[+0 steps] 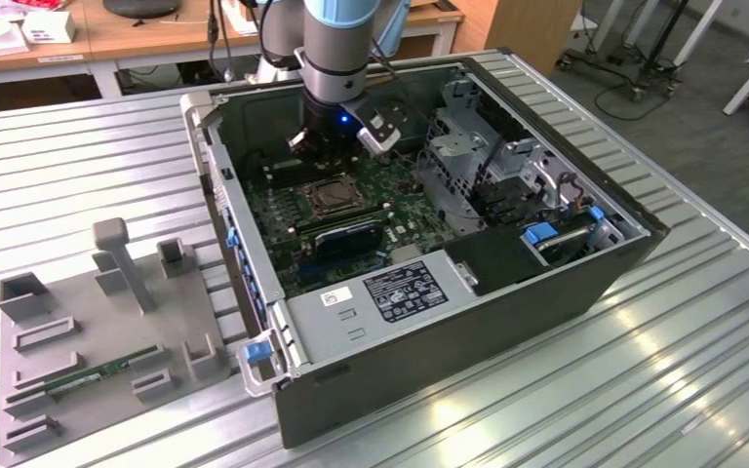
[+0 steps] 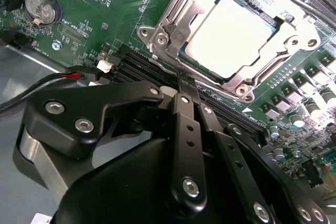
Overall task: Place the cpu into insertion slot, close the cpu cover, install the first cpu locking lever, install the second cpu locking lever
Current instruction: 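Install the first cpu locking lever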
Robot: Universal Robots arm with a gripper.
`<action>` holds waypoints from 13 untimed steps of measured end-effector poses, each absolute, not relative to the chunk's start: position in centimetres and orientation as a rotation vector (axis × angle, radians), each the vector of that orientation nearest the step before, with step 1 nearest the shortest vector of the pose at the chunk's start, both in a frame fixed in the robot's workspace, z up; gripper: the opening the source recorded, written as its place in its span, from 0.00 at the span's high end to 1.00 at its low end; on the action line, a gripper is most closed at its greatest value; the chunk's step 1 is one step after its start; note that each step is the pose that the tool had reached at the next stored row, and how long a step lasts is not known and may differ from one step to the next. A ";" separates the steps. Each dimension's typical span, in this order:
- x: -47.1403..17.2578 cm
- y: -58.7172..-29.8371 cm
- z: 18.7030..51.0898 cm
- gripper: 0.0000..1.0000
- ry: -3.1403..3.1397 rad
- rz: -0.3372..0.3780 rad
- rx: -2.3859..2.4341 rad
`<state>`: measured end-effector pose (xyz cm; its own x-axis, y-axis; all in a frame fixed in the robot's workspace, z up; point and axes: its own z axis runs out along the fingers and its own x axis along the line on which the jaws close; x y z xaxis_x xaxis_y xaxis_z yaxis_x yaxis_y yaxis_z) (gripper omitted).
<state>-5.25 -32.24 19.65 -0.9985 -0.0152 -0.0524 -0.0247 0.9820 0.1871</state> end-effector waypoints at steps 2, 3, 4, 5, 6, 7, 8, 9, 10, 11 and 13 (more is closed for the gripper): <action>-5.2 -32.2 19.7 0.89 3.077 0.293 -0.031; -5.3 -32.2 19.7 0.89 3.077 0.293 -0.031; -5.2 -32.2 19.8 0.89 3.077 0.293 -0.031; -5.2 -32.2 19.9 0.89 3.077 0.293 -0.031; -5.2 -32.2 20.1 0.89 3.077 0.293 -0.031; -5.2 -32.2 20.3 0.89 3.077 0.293 -0.031; -5.2 -32.2 20.4 0.89 3.077 0.295 -0.031; -5.2 -32.2 20.5 0.89 3.076 0.297 -0.031; -5.2 -32.2 20.6 0.89 3.076 0.300 -0.031; -5.2 -32.2 20.7 0.89 3.075 0.306 -0.031; -5.2 -32.2 20.7 0.89 3.071 0.341 -0.030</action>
